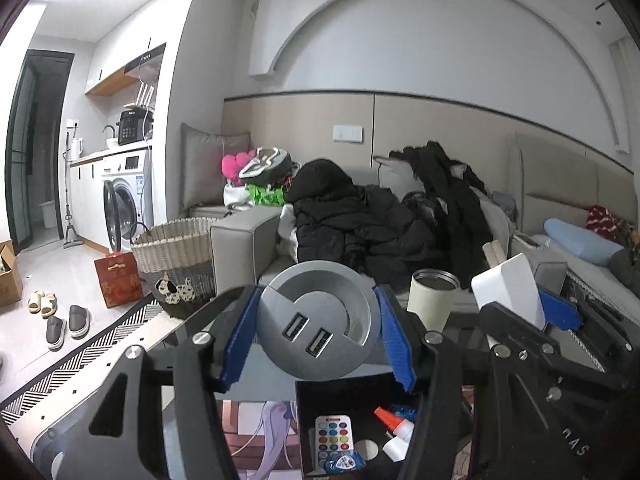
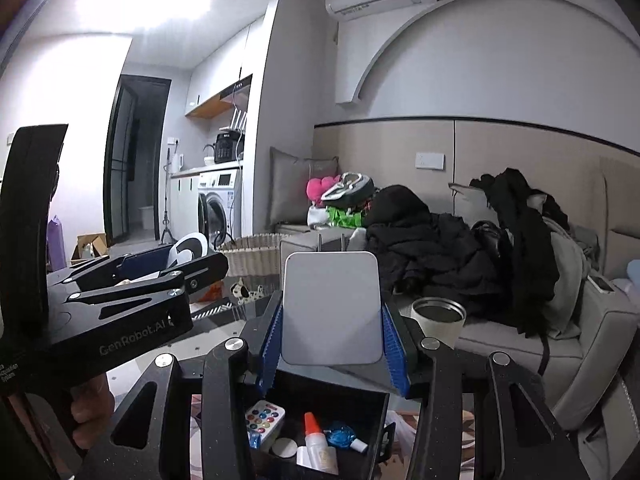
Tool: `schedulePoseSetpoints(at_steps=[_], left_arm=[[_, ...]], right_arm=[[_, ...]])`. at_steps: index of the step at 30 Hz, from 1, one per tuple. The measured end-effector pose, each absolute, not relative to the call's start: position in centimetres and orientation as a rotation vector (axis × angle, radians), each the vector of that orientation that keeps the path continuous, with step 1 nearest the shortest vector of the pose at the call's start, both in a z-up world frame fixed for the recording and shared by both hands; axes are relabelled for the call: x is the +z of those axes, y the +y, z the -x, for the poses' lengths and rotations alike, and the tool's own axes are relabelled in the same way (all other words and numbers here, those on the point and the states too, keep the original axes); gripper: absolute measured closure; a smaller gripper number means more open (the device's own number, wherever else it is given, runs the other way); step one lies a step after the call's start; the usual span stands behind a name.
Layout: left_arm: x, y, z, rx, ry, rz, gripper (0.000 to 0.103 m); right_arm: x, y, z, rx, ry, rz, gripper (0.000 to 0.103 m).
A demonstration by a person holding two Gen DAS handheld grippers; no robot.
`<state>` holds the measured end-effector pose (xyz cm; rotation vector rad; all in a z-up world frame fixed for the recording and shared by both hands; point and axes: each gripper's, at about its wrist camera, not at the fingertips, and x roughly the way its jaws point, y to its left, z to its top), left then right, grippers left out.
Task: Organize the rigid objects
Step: 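Lift the USB hub with the left gripper while the right lifts the white charger, then lower the hub and charger into the black box and open both grippers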
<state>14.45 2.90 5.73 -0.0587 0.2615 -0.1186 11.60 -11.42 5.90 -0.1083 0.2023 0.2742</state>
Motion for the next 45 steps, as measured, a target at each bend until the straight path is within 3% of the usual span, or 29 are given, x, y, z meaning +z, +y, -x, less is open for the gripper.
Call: schedulePoseSetpoints(at_steps=[8,12,26,45], left_arm=[[3.3,2.0,-18.0,-0.138,0.492,0.056,0.046],[1.4,1.6,-19.9,-0.151,0.630,0.080,0.046],[-3.7,-0.3,-21.3,-0.186,0.850,0.006,0.046],[-5.0,-0.1,-19.9,-0.243,0.949,0.006,0.043]], right_arm=[[4.6,-12.0,-13.3,0.276,0.326,0.067,0.059],[2.6,-11.6,-15.9,0.318,0.507,0.045,0.059],[-4.1,-12.4,-20.0,0.330,0.869,0.006,0.059],[-4.8,-12.3,-18.8,0.359,0.954,0.041,0.057]])
